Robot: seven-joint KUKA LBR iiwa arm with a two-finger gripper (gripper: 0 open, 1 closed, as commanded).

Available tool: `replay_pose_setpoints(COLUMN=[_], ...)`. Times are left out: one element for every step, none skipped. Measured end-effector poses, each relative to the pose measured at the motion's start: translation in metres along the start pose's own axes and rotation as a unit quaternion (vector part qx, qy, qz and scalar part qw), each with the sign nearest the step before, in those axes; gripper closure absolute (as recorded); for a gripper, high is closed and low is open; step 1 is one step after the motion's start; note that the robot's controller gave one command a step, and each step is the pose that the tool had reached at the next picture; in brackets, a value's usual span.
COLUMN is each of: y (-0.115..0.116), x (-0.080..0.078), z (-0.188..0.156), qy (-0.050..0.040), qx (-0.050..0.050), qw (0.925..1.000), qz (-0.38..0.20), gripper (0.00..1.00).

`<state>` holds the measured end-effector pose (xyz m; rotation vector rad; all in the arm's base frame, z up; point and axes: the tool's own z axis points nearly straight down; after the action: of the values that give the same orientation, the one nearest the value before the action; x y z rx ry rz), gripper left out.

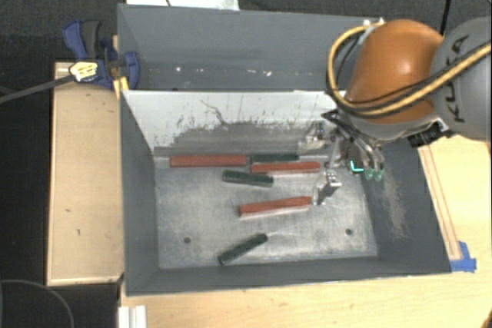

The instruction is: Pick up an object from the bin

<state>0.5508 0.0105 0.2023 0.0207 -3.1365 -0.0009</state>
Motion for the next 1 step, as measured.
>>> replay_pose_setpoints(y=[0.0000], x=[-0.0017], z=[-0.0042], qy=[-0.0041], qx=[0.000], qw=[1.0000], qz=[0.000], gripper=[0.00])
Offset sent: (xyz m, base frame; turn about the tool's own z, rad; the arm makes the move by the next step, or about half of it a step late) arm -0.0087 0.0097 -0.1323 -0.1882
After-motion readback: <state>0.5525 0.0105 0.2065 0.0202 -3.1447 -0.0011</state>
